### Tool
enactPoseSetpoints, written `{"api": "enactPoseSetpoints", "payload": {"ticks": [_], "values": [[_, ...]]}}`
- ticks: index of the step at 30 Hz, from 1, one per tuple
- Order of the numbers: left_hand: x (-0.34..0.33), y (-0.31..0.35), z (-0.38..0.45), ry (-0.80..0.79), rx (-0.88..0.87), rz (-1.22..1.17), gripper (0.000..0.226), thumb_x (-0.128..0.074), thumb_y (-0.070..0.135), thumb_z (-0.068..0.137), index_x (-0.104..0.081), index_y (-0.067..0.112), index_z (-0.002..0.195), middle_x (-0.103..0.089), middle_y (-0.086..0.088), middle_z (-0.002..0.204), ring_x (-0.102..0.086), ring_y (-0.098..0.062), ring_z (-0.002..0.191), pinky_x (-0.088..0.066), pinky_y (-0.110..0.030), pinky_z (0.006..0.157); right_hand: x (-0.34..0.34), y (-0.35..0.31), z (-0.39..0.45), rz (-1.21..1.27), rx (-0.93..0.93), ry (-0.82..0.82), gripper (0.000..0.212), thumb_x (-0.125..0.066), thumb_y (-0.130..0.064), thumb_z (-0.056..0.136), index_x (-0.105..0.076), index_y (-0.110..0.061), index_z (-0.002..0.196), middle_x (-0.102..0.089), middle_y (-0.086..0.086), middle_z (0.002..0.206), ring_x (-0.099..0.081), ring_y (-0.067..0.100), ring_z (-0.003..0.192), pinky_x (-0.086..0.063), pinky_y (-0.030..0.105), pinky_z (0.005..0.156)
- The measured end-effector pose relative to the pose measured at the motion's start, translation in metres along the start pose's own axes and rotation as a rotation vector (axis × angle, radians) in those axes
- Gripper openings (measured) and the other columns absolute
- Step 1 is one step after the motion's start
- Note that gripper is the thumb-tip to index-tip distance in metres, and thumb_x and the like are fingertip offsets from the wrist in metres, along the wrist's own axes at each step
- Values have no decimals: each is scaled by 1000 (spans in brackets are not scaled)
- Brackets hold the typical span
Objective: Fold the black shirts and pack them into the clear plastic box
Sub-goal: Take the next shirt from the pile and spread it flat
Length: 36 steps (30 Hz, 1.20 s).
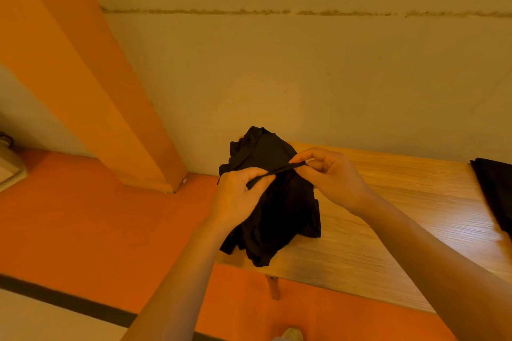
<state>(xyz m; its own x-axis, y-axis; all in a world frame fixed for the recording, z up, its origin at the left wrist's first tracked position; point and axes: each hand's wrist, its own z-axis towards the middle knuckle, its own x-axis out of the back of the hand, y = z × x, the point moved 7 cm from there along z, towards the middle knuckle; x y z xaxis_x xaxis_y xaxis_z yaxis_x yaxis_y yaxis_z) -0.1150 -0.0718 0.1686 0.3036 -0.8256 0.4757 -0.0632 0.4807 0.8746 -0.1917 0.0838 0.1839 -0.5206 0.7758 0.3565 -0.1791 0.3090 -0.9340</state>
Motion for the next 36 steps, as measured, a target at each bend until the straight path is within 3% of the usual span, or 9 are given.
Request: {"api": "enactPoseSetpoints", "payload": {"ticks": [3,5,10,13,16,21,27,30,36], "values": [[2,0,-3,-10,-2,0,12,-64,20,91,-75,20,97,-69,6,78,-60,-2,67,-43,-11,57,-4,-3,-6,31,-8,-122,16,-59,-17,93,-69,-27,99,-71,16,84,-64,37,86,-54,44,79],[3,1,-3,-13,-4,-22,13,-63,19,92,-73,25,96,-69,11,81,-61,2,70,-43,-9,59,-9,-5,-9,116,-36,-222,17,-59,-12,93,-68,-21,103,-73,12,91,-69,24,90,-57,33,80],[2,2,-4,-34,-1,-63,21,-61,17,92,-68,38,90,-67,20,84,-60,10,78,-43,-6,66,-14,-8,-12,123,-39,-352,28,-64,-5,88,-64,-20,111,-74,2,102,-70,16,96,-55,27,86],[2,-1,-5,-37,11,-86,22,-63,18,91,-67,40,90,-67,21,87,-61,10,82,-44,-6,69,-10,-11,-10,67,-6,-302,23,-67,-8,85,-66,-24,101,-75,-5,91,-72,9,86,-54,18,77],[1,-3,-6,-44,11,-95,20,-65,21,90,-68,40,89,-67,23,90,-61,11,87,-44,-4,73,-6,-12,-7,34,68,-180,12,-67,-17,85,-68,-26,92,-74,-3,82,-71,9,80,-55,21,75],[-2,-6,-6,-45,15,-124,13,-64,23,91,-72,32,93,-72,14,89,-64,4,83,-46,-8,71,-2,-23,-8,-203,349,-62,9,-59,-20,92,-69,-20,91,-64,-6,93,-60,10,90,-49,18,79],[1,-4,-7,-29,3,-82,10,-62,29,91,-70,34,95,-69,21,95,-62,7,94,-45,-7,79,0,-13,-1,-109,162,-11,16,-51,-24,96,-60,-33,87,-56,-11,70,-51,2,63,-44,17,63],[-4,6,-9,-82,-18,-158,29,-62,41,85,-67,30,111,-68,20,103,-61,8,100,-46,-8,82,-7,-15,-3,-90,154,-49,13,-51,-25,96,-62,-30,90,-58,-12,68,-52,0,62,-44,15,60],[-10,19,-7,-12,-76,-179,13,-62,30,91,-72,22,91,-68,4,77,-63,-13,70,-48,-24,63,-18,-21,-4,-9,174,-101,9,-56,-20,92,-64,-16,96,-61,-20,64,-55,-5,58,-40,9,54]]}}
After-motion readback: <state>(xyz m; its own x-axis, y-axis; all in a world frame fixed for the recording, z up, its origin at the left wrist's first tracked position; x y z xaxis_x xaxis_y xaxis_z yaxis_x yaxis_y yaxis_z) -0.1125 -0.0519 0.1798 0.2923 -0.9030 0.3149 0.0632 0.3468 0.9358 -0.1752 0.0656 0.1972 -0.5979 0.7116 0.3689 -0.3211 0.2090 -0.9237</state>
